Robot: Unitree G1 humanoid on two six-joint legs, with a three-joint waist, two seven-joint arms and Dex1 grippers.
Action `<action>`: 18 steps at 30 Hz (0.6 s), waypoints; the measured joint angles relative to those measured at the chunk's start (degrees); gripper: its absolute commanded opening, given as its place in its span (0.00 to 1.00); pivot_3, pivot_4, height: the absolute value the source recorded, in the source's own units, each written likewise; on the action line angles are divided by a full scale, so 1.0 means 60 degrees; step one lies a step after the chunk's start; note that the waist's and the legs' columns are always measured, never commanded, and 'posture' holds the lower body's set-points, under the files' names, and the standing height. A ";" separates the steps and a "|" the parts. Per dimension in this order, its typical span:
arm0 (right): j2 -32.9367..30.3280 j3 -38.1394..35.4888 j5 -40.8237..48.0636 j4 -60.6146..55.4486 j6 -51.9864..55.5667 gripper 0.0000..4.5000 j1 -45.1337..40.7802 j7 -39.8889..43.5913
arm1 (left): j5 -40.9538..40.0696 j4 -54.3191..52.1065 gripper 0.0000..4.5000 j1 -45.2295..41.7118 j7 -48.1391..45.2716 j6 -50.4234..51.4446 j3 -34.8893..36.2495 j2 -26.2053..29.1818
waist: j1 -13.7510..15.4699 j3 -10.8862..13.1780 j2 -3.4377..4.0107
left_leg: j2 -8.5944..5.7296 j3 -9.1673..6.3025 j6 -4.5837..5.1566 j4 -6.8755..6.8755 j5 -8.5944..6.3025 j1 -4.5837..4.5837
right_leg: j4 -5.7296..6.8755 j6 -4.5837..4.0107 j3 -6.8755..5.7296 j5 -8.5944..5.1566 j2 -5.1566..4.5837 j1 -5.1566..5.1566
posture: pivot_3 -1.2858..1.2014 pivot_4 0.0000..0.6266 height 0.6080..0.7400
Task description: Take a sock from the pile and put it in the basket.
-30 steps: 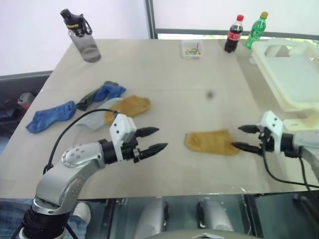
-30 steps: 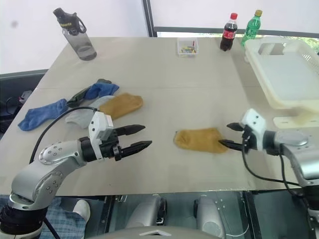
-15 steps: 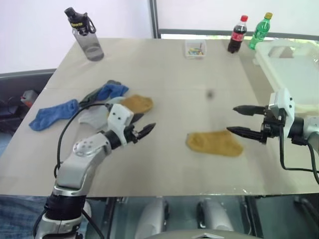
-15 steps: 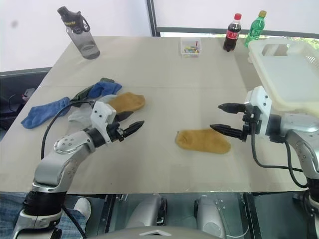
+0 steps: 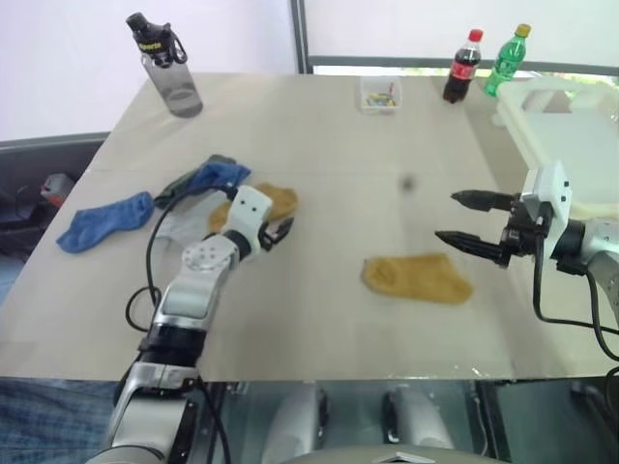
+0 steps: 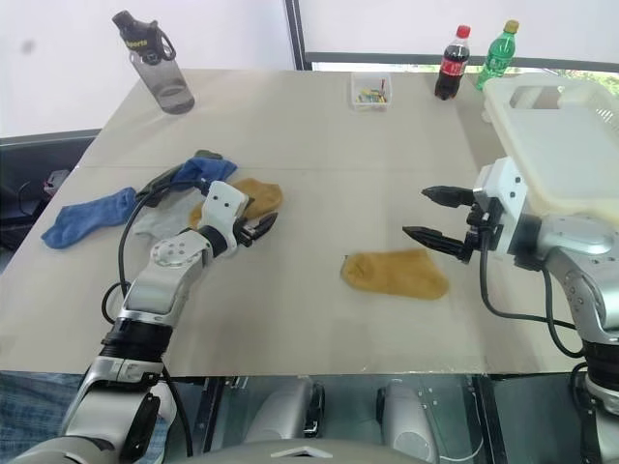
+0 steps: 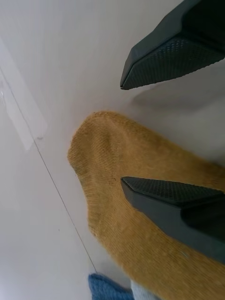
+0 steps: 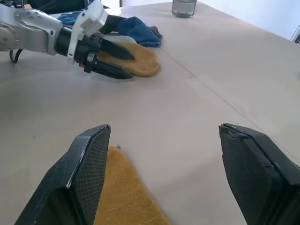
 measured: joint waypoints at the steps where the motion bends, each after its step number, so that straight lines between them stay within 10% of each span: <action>1: 0.0000 -0.0003 -0.0001 0.0001 -0.0001 0.84 0.0002 -0.0032 | 0.0032 0.0169 0.71 -0.0040 0.0004 -0.0128 -0.0004 -0.0062 | -0.0001 0.0000 0.0000 | 0.0001 0.0000 0.0003 0.0000 -0.0001 0.0001 | 0.0001 0.0000 0.0000 0.0000 0.0000 0.0000 | 0.52 0.24 1.00; 10: 0.0057 -0.0014 0.0000 -0.0003 -0.0013 0.86 0.0172 -0.0182 | 0.0201 0.0684 0.01 -0.0297 -0.0516 -0.0584 -0.0082 -0.0313 | 0.0001 0.0000 0.0000 | 0.0001 -0.0002 0.0002 0.0002 -0.0001 0.0002 | 0.0005 0.0000 -0.0001 0.0000 0.0000 0.0001 | 0.52 0.24 1.00; 18: 0.0102 -0.0014 -0.0001 -0.0004 -0.0124 0.86 0.0175 -0.0308 | 0.0356 0.0694 0.01 -0.0606 -0.0626 -0.0591 -0.0283 -0.0734 | 0.0026 0.0001 -0.0003 | -0.0002 -0.0004 0.0004 0.0008 -0.0002 -0.0003 | 0.0005 0.0000 -0.0005 0.0000 -0.0001 0.0002 | 0.52 0.24 1.00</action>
